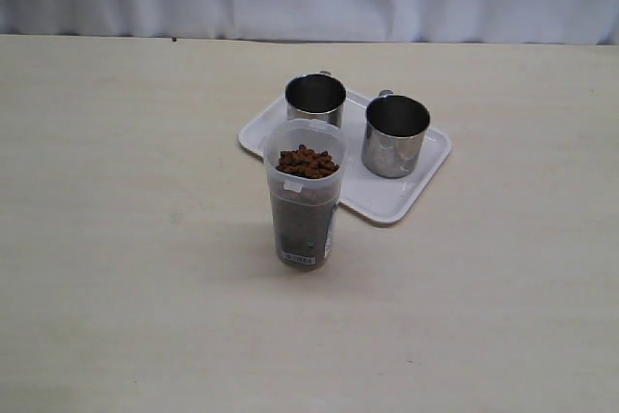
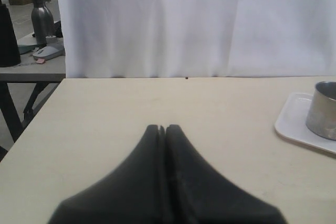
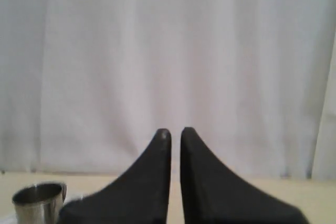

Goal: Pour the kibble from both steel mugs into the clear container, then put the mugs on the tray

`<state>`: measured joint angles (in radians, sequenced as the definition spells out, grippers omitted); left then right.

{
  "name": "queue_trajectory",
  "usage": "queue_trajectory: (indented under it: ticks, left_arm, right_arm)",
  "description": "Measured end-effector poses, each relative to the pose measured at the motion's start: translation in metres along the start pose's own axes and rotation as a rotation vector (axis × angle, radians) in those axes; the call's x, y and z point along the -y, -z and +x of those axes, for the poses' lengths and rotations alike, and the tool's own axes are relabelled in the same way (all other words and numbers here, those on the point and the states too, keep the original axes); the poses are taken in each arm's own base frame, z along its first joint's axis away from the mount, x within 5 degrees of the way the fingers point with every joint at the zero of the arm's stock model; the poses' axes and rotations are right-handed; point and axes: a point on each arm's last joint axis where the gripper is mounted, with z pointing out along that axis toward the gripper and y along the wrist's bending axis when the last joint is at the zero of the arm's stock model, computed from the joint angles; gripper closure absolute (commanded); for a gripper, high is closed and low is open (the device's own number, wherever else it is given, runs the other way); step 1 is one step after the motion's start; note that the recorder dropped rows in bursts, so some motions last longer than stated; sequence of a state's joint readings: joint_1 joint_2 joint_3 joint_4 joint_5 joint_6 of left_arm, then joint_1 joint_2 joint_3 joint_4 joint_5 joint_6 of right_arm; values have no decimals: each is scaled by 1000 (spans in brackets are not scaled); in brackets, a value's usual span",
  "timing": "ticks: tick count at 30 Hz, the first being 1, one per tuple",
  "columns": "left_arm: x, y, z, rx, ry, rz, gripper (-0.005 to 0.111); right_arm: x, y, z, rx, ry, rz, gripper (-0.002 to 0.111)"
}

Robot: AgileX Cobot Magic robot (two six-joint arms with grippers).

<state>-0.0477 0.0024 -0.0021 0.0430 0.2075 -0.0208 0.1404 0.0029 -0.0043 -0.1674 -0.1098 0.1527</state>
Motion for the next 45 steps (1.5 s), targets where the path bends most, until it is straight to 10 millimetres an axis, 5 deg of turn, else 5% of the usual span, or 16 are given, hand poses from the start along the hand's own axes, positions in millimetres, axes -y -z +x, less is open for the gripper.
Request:
queue_trajectory:
  ticks: [8,45]
  left_arm:
    - [0,0,0,0,0,0,107]
    - [0,0,0,0,0,0,107]
  right_arm:
    - [3,4,25,-280,-50,41,103]
    - [3,4,27,-297,-52,43,103]
